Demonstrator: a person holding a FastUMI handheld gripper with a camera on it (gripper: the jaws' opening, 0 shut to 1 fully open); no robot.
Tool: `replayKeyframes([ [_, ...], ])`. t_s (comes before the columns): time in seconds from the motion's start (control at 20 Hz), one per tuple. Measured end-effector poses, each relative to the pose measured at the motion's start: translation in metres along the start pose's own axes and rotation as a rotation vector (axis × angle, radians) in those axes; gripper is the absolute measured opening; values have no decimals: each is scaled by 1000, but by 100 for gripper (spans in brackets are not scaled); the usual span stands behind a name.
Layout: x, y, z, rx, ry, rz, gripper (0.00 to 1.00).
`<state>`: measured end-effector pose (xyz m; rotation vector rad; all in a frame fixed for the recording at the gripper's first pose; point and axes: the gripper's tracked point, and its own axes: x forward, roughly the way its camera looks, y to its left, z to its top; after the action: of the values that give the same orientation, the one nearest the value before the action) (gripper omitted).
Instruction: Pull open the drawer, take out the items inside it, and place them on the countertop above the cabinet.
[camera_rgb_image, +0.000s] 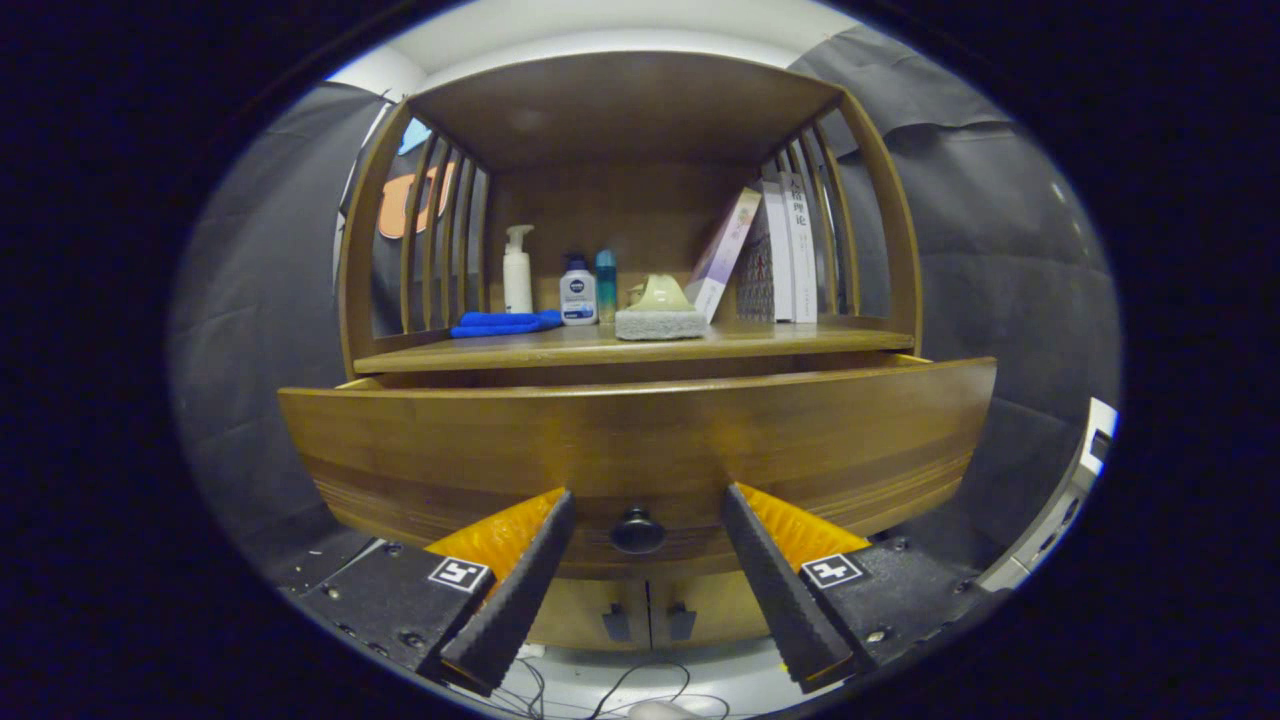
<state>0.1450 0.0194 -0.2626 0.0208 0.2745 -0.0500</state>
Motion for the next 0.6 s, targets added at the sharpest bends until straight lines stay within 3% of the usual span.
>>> replayKeyframes([
  [0.6, 62, 2, 13, 0, 26, 4, 99],
])
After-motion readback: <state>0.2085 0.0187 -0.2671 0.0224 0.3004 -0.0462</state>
